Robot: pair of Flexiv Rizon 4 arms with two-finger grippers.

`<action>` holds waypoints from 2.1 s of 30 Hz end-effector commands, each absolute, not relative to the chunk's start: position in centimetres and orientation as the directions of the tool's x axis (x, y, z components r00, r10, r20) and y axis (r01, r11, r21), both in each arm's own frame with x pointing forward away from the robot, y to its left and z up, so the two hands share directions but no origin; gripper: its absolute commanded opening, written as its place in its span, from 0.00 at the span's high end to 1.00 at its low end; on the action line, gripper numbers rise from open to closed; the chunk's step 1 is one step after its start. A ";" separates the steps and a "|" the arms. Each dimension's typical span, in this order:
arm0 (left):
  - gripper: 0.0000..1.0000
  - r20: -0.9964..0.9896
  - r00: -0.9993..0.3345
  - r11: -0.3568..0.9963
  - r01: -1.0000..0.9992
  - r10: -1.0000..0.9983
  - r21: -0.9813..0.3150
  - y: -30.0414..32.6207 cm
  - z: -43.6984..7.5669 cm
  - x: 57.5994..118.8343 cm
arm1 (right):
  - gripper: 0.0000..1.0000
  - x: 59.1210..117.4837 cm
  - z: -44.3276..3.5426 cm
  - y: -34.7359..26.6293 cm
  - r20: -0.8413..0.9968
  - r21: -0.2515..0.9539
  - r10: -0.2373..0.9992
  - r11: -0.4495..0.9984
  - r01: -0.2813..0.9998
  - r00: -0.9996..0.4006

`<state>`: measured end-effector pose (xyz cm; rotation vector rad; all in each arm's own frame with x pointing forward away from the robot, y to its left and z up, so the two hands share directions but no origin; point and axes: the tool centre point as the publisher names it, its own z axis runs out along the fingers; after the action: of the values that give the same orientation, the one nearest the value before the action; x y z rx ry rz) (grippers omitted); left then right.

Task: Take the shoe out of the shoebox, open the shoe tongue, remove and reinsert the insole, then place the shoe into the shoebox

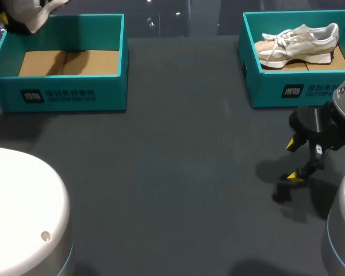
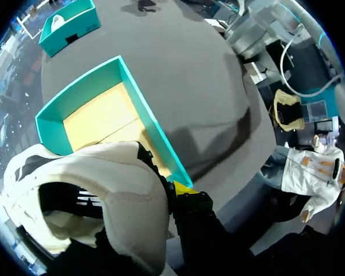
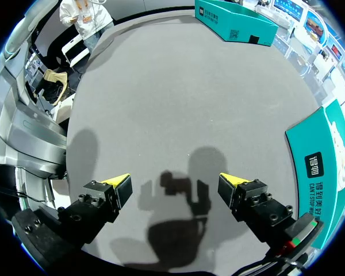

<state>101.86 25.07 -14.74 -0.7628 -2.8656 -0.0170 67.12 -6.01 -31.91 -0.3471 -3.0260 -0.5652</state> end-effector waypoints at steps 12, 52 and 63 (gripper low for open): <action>1.00 0.202 -0.350 0.367 0.929 0.915 -0.054 30.5 -14.4 104.7 | 0.00 67.0 -31.9 -6.0 0.082 0.350 0.212 0.909 0.227 -0.974; 1.00 0.254 0.065 -0.089 0.993 0.965 0.082 30.7 -20.8 105.2 | 0.00 67.0 -31.9 -6.0 0.082 0.350 0.212 0.909 0.227 -0.974; 1.00 0.244 0.075 -0.098 0.992 0.967 0.082 30.8 -21.1 105.3 | 0.00 67.0 -31.9 -6.0 0.082 0.350 0.212 0.909 0.227 -0.974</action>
<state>105.61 30.81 -21.29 -2.2179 -2.0353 -0.3523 67.12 -6.00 -31.91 -0.3472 -3.0259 -0.5651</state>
